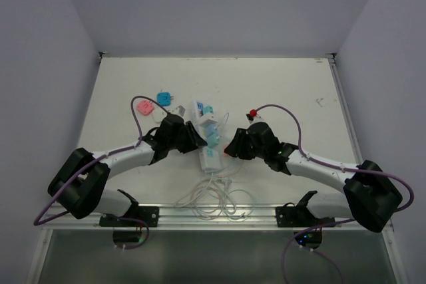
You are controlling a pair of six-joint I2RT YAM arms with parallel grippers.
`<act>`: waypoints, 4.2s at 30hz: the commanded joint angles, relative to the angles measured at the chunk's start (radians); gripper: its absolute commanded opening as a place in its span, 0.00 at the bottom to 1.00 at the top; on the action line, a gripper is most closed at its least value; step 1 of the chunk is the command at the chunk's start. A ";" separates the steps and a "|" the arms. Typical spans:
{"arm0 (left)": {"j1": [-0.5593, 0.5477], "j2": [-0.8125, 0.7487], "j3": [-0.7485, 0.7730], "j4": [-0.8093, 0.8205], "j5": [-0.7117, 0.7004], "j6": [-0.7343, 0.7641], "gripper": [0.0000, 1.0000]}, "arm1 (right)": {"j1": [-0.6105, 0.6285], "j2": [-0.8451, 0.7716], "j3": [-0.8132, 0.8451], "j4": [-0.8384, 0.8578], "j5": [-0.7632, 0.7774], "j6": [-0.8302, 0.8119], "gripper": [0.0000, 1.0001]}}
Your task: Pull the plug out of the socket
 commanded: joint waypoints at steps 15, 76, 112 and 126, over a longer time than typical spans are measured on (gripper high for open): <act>0.012 0.020 0.004 -0.084 -0.067 0.095 0.00 | -0.001 -0.123 0.024 -0.300 0.339 -0.016 0.55; 0.015 -0.034 -0.088 -0.107 -0.090 0.089 0.00 | -0.096 0.205 0.167 0.086 -0.156 -0.021 0.00; 0.018 -0.027 -0.061 -0.111 -0.049 0.136 0.00 | -0.298 0.038 0.027 -0.103 0.011 -0.090 0.52; 0.018 -0.009 -0.050 -0.095 -0.016 0.153 0.00 | -0.297 -0.102 0.139 -0.249 0.053 -0.141 0.85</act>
